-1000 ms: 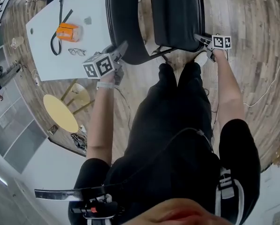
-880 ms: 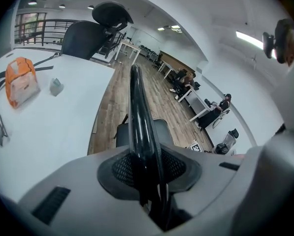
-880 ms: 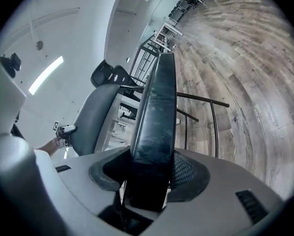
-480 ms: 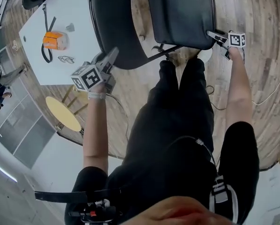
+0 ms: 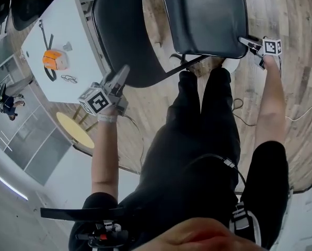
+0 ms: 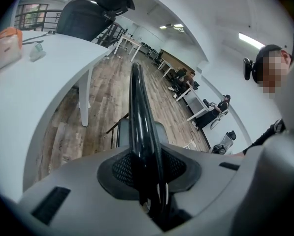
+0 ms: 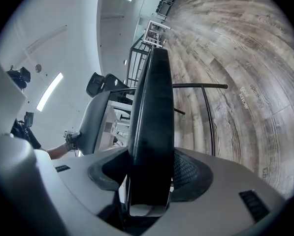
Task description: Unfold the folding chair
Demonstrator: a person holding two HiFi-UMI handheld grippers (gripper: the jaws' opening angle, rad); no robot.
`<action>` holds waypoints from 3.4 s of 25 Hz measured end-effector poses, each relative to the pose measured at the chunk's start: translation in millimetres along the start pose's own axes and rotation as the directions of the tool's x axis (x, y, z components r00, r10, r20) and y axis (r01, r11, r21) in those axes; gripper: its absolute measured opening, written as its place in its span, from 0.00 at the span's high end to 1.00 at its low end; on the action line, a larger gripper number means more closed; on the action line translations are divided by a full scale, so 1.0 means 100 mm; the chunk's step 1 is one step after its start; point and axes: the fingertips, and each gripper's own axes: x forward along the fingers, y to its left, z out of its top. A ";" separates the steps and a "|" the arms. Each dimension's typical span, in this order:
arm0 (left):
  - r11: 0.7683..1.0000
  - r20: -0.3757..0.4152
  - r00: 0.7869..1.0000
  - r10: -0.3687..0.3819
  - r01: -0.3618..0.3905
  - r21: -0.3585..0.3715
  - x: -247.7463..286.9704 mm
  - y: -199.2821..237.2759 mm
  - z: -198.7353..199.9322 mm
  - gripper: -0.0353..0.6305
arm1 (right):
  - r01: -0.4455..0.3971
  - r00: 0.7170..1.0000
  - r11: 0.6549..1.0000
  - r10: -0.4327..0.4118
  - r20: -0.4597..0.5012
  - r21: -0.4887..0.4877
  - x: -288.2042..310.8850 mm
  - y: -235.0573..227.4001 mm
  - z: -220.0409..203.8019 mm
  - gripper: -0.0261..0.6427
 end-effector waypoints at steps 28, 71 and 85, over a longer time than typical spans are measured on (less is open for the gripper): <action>0.917 0.251 0.935 0.251 -0.312 0.247 -0.15 -0.22 0.42 0.54 | 0.319 0.946 0.885 -0.277 0.166 -0.340 -0.91 0.02 0.68 0.48; 0.658 0.440 0.716 -0.542 0.036 0.753 -2.48 -4.48 -0.14 0.94 | 0.197 0.874 0.288 0.380 0.301 -0.937 -2.24 7.67 -1.36 0.95; 0.647 0.421 0.711 -0.564 0.063 0.760 -2.37 -4.56 -0.10 0.94 | 0.206 0.886 0.278 0.354 0.299 -0.938 -2.24 7.63 -1.27 0.95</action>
